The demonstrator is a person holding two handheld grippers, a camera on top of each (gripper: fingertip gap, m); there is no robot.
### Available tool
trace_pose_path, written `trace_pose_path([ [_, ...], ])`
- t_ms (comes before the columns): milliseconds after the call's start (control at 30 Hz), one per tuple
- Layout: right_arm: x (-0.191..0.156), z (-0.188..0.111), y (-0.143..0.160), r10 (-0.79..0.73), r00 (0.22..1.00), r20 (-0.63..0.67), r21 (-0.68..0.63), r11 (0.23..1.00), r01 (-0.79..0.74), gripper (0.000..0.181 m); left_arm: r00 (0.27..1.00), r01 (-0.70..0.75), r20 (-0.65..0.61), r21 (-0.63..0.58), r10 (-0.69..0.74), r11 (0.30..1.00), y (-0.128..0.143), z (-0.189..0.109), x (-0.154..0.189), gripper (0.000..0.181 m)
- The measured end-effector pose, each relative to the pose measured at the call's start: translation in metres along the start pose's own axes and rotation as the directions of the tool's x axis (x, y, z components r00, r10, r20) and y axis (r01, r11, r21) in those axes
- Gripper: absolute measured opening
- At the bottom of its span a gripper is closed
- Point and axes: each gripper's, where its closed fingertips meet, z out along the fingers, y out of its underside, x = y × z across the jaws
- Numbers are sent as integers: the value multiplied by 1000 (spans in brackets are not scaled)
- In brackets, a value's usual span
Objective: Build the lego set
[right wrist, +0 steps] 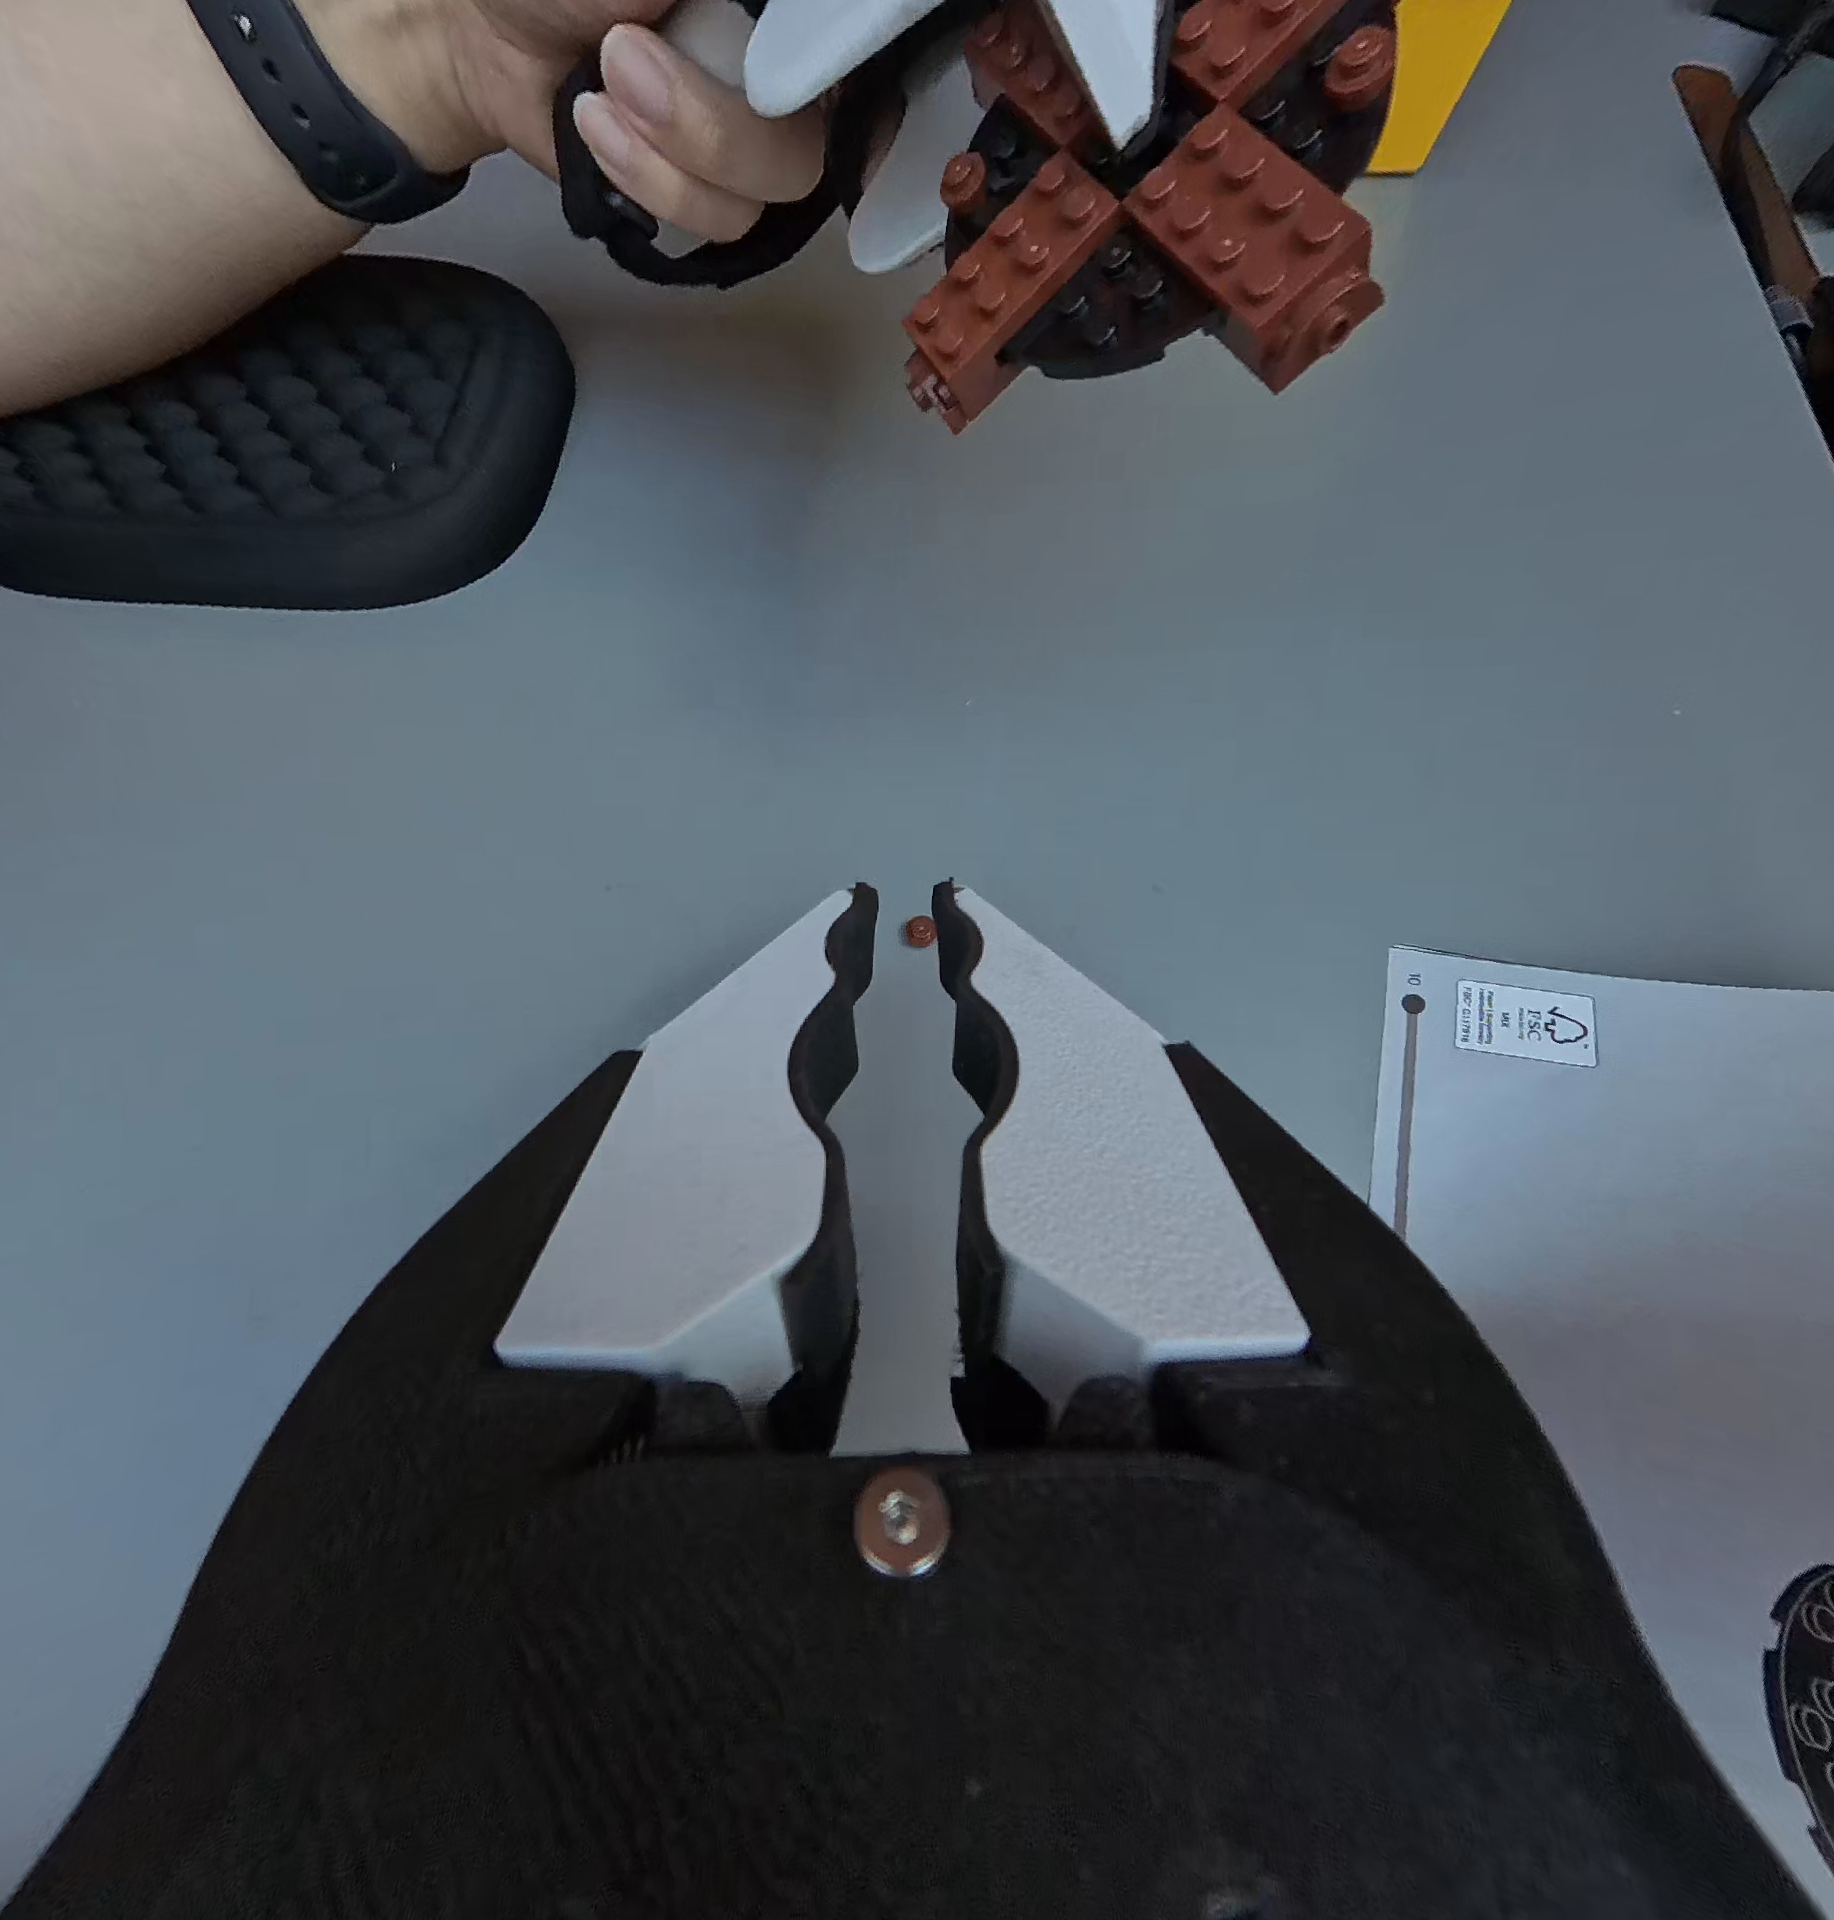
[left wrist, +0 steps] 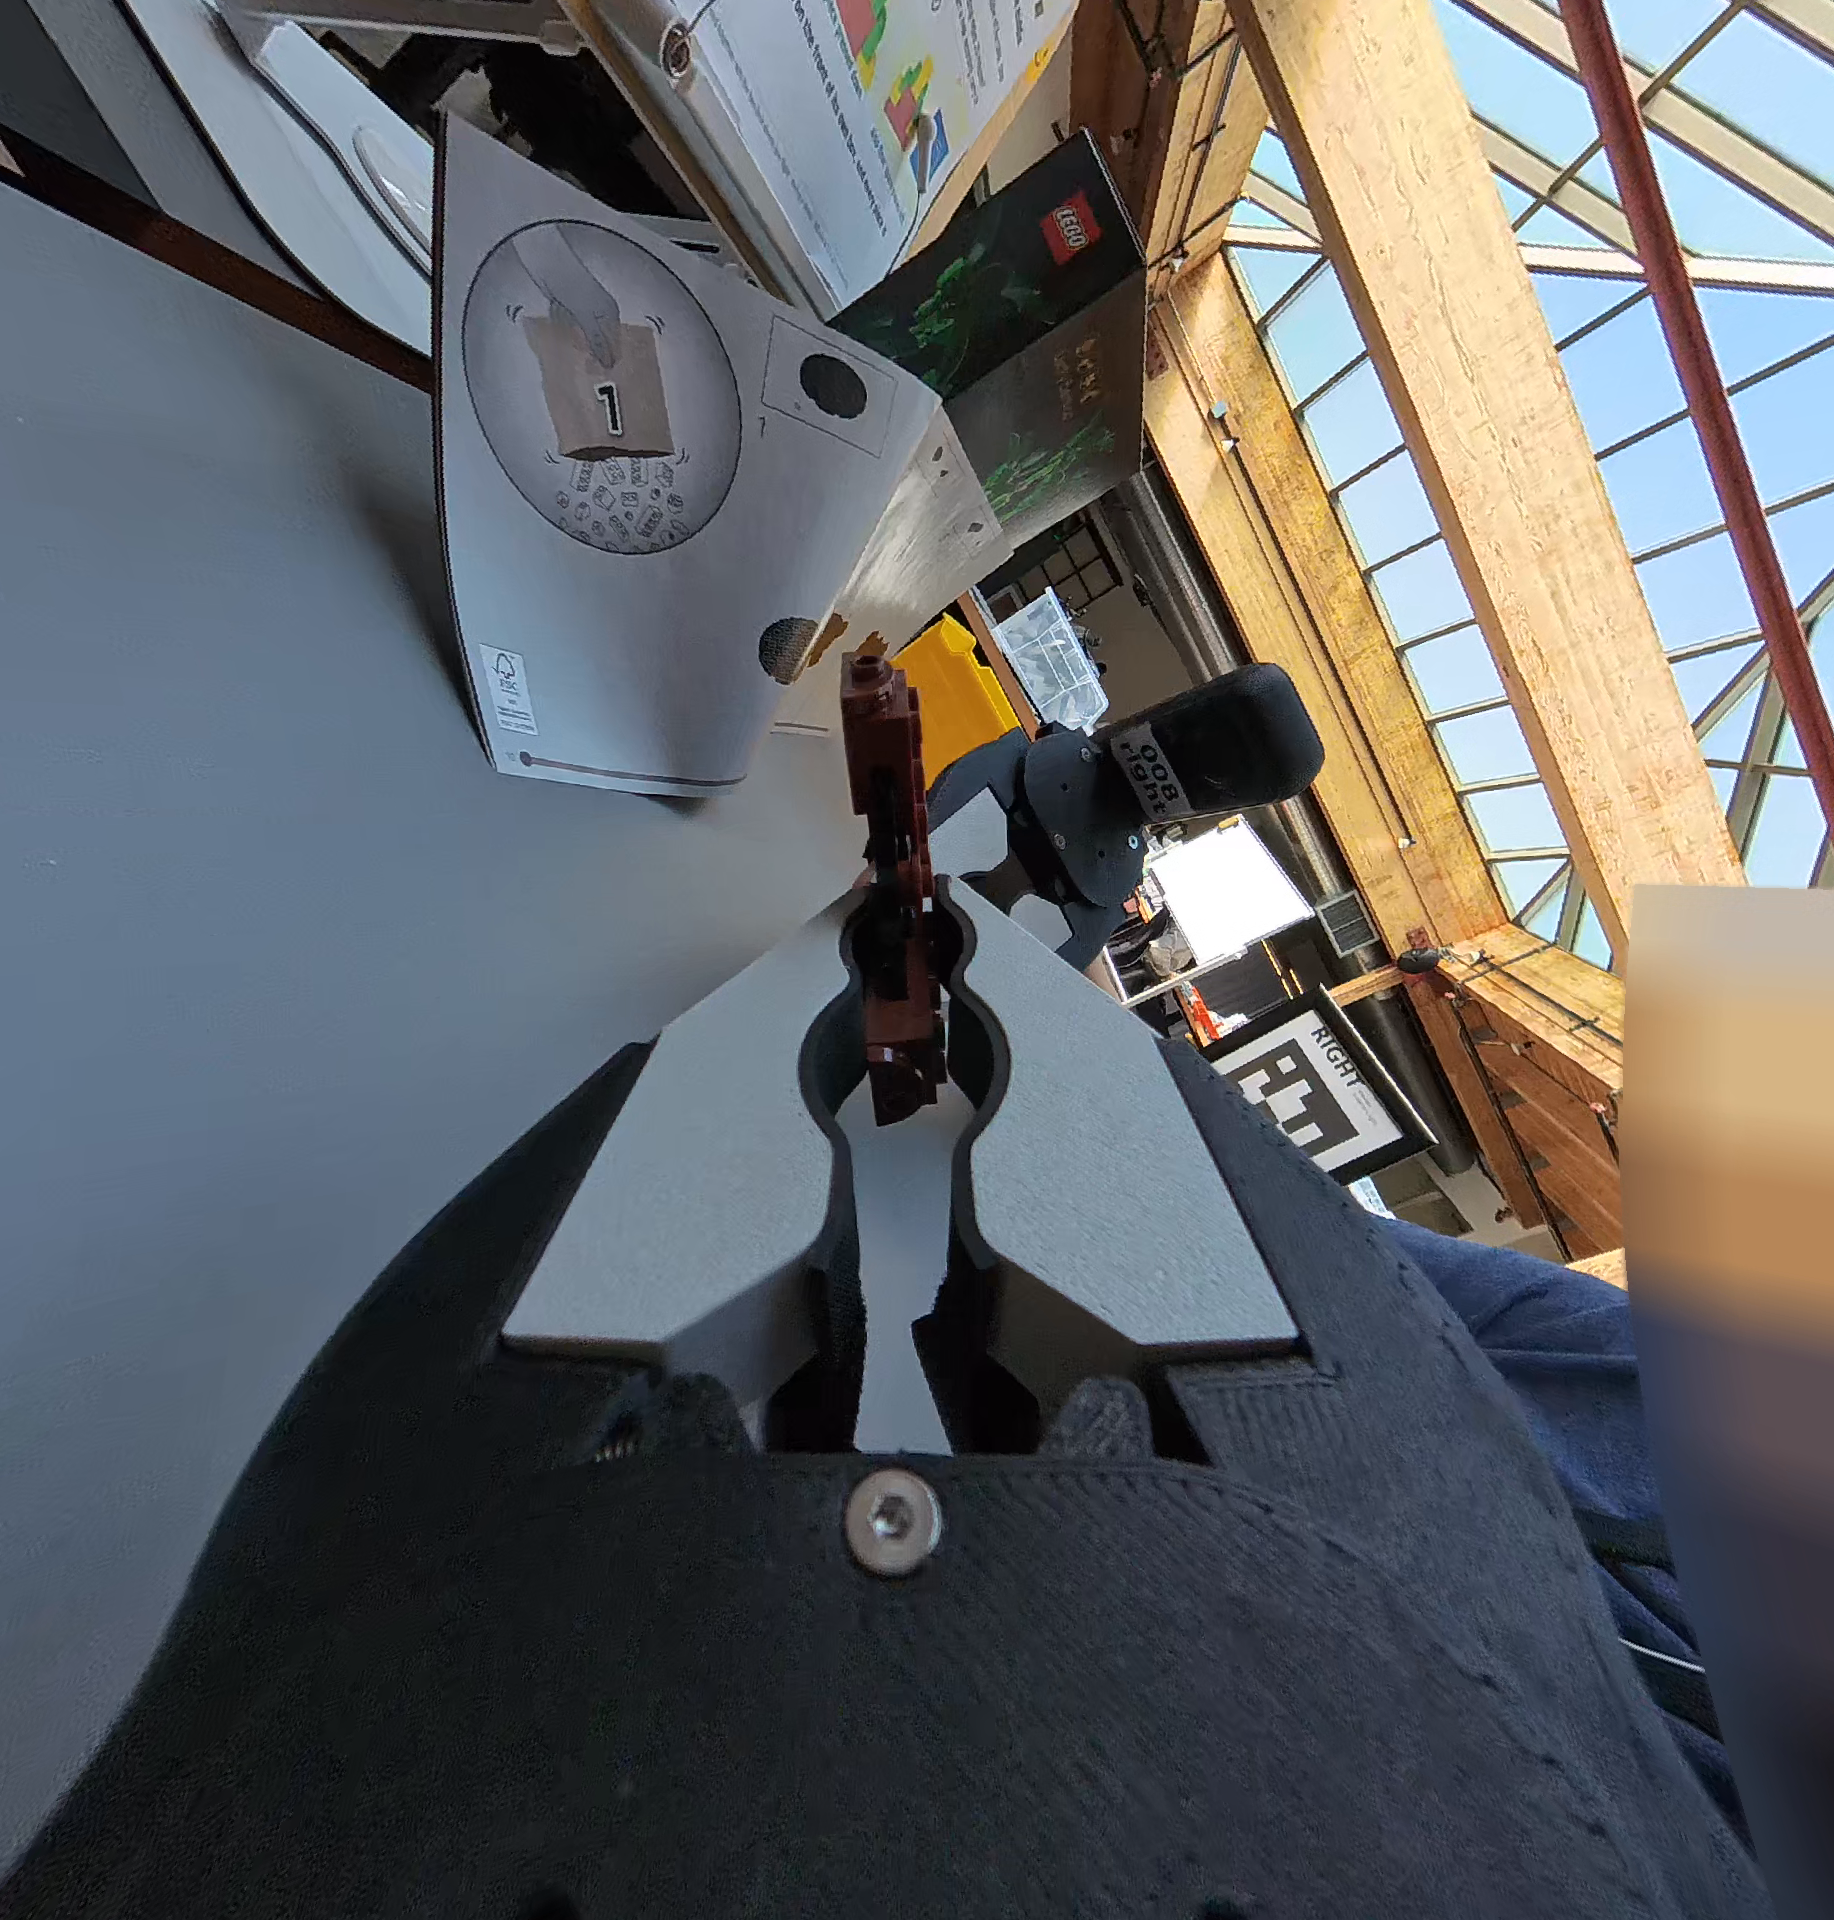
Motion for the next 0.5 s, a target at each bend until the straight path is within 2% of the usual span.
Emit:
trace_pose_path([
  [233, 0, 21, 24, -113, 993, 26, -217, 969, 115, 11, 1000, -3, 2, -15, 3, 1000, 2, 2, 0, 5],
  [500, 3, 34, 30, -182, 982, 51, -327, 926, 188, 13, 1000, 4, 5, -11, -4, 1000, 2, 0, -2, 5],
])
